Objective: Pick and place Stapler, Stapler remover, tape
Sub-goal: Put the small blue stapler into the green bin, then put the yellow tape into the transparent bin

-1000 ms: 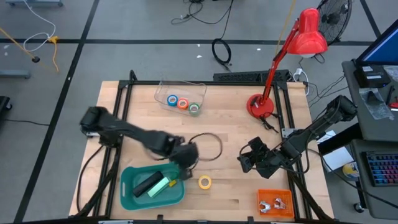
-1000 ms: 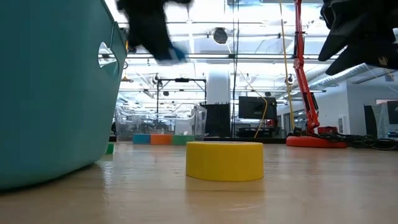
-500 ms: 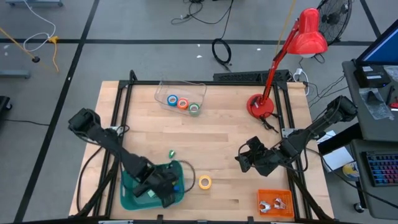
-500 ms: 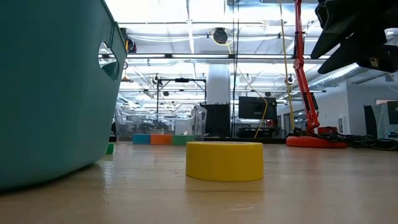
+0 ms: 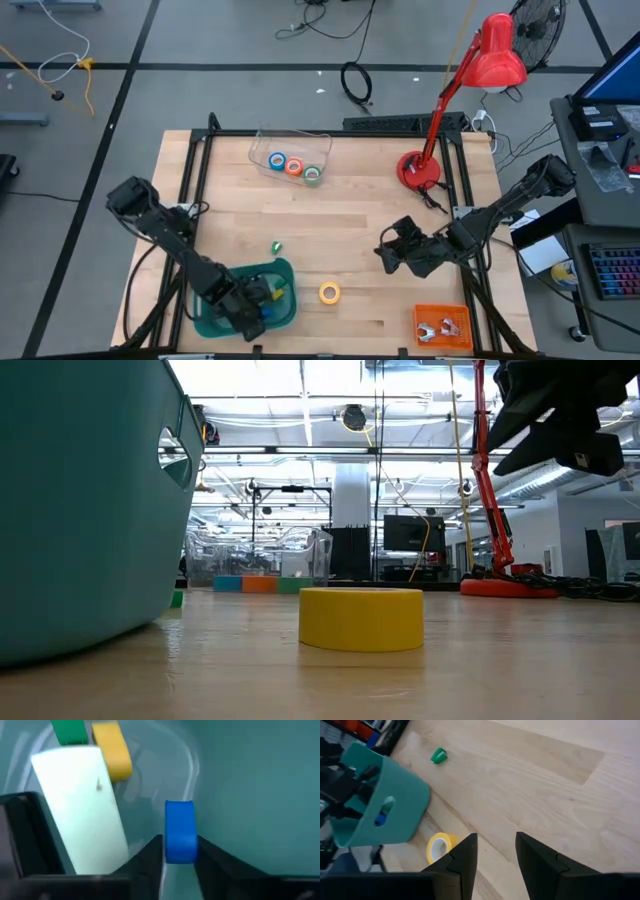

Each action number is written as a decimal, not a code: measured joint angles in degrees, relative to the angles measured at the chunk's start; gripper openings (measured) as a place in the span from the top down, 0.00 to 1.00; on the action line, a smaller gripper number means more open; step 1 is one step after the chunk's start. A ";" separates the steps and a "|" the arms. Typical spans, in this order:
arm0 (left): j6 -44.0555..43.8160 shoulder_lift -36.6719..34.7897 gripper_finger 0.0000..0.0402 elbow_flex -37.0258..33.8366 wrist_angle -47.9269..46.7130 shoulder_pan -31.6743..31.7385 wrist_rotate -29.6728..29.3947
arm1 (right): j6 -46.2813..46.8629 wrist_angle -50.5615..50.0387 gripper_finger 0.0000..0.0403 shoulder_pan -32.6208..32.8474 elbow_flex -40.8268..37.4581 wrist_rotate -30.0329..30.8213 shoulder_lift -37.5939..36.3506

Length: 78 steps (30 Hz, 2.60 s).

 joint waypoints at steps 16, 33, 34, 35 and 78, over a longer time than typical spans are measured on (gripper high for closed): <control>0.23 -13.08 0.45 0.25 -10.76 3.32 -6.61 | -5.35 10.23 0.68 -0.67 0.00 -0.14 0.00; 21.82 -18.41 0.71 17.22 -24.12 15.80 -15.41 | -16.66 12.44 0.68 -6.69 13.82 -21.15 23.95; 21.78 -18.43 0.71 17.25 -24.34 15.78 -15.39 | -17.56 10.33 0.68 -7.20 15.90 -22.87 26.61; 21.60 -18.43 0.71 17.25 -24.66 15.62 -15.36 | -18.58 8.65 0.68 -7.63 17.64 -24.67 28.99; 15.09 -18.39 0.71 17.31 -31.90 12.55 -19.59 | -22.96 9.02 0.71 -8.51 27.01 -29.20 48.37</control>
